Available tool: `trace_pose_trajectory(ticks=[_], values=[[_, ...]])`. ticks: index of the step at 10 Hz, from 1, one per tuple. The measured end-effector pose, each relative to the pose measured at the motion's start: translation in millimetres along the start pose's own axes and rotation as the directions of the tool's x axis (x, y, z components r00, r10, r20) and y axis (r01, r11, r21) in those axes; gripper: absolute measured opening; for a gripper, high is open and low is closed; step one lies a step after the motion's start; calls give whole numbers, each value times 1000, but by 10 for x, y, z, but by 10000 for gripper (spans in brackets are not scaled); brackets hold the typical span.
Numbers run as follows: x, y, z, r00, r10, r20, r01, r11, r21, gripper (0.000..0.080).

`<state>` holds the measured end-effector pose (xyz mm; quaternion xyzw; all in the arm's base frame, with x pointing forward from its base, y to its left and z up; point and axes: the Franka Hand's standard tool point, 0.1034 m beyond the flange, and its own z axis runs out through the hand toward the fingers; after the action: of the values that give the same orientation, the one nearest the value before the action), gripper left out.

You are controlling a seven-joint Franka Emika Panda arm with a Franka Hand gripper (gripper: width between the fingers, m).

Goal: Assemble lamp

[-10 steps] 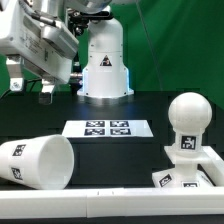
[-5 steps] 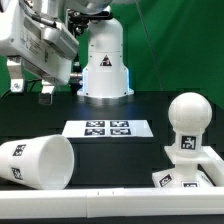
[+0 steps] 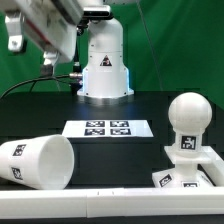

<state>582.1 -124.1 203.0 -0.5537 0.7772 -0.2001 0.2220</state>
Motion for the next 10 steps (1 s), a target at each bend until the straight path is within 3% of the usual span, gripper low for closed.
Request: trace_pose_trajectory(ticks=[2,4,5,6,7,8,9,10], values=[[128,190,148,1000,10,-15,-10,999,-46,698],[144,233,182,1000,12,-12,-12,998,-59,698],[210,434,322,1000,16,18,-13,991,-130,698],[344,610,460,1000,21,9,-19,984,-177,698],[339,821,609,997,68,32,-56,958,-280,698],[228,796,605,995,72,63,-44,930,-364,698],[231,745,586,995,62,73,-29,923,-384,698],[170,825,586,992,86,95,-31,880,-474,698]])
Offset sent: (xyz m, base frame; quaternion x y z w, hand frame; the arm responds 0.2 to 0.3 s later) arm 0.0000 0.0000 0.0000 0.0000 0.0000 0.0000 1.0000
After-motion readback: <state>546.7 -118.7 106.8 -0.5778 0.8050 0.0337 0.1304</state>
